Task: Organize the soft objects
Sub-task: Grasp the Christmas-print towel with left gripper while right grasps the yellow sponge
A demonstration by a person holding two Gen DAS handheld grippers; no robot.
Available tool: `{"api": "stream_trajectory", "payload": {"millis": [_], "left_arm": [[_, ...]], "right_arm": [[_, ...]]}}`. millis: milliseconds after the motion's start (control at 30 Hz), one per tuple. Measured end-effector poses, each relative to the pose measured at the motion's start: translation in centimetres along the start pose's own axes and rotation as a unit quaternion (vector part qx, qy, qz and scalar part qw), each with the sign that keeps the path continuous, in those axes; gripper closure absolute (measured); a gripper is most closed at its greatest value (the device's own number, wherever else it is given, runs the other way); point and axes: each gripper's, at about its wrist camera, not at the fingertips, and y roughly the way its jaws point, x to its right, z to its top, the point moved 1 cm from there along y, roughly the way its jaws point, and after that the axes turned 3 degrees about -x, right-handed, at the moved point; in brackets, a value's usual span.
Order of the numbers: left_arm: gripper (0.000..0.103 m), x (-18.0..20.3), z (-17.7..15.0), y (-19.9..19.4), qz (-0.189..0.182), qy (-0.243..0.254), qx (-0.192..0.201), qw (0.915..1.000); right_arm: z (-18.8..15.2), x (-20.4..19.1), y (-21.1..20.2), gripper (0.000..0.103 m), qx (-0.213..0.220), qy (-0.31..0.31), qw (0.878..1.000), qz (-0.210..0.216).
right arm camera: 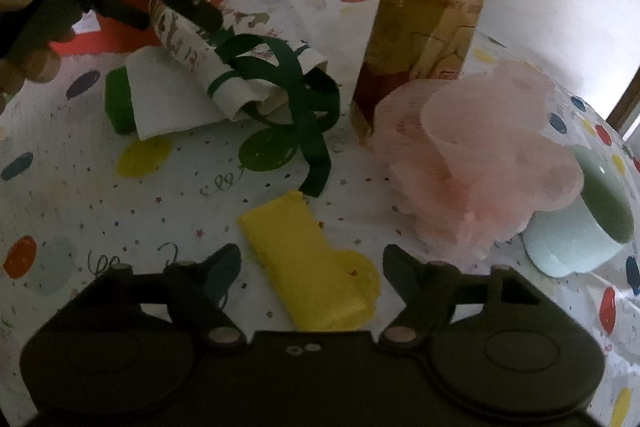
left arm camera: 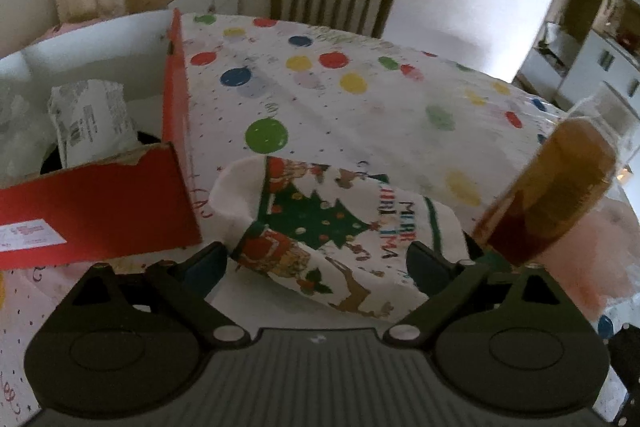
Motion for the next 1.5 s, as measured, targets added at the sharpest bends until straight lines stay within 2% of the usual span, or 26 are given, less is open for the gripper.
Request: {"api": "stream_trajectory", "payload": {"millis": [67,133,200,367,567,833,1033,1367,1500], "left_arm": [[0.014,-0.1,0.0,0.2,0.007,-0.001,-0.003,1.0],[0.022,-0.3,0.1,0.3,0.017,-0.002,-0.005,0.9998],[0.035,-0.6,0.1,0.4,0.026,-0.005,-0.006,0.9996],[0.059,-1.2,0.3,0.0,0.038,-0.015,-0.001,0.9992],[0.074,-1.2,0.2,-1.1,0.041,-0.008,0.025,0.9988],[0.081,-0.2,0.2,-3.0,0.025,0.015,0.066,0.9974],[0.084,0.2,0.3,-4.5,0.016,0.02,0.088,0.9958],[0.088,1.3,-0.1,-7.7,-0.004,0.065,0.124,0.9901],[0.088,1.6,-0.3,-9.1,-0.025,0.079,0.123,0.989]], "right_arm": [[0.1,-0.2,0.3,0.033,-0.002,-0.008,1.0,0.0],[0.2,-0.2,0.6,0.038,-0.004,-0.011,1.0,0.0],[0.2,-0.2,0.7,0.042,-0.005,-0.013,1.0,0.002],[0.3,-0.4,0.6,0.053,-0.002,-0.021,1.0,0.009],[0.2,-0.6,0.6,0.058,0.001,-0.031,0.999,0.011],[-0.3,-0.5,0.2,0.061,0.002,-0.024,1.0,0.003],[-0.9,0.5,-1.0,0.061,0.005,0.012,1.0,0.005],[-1.0,1.5,-4.8,0.062,0.041,0.051,0.998,0.011],[-0.8,1.8,-6.5,0.062,0.056,0.057,0.997,0.014]]}}
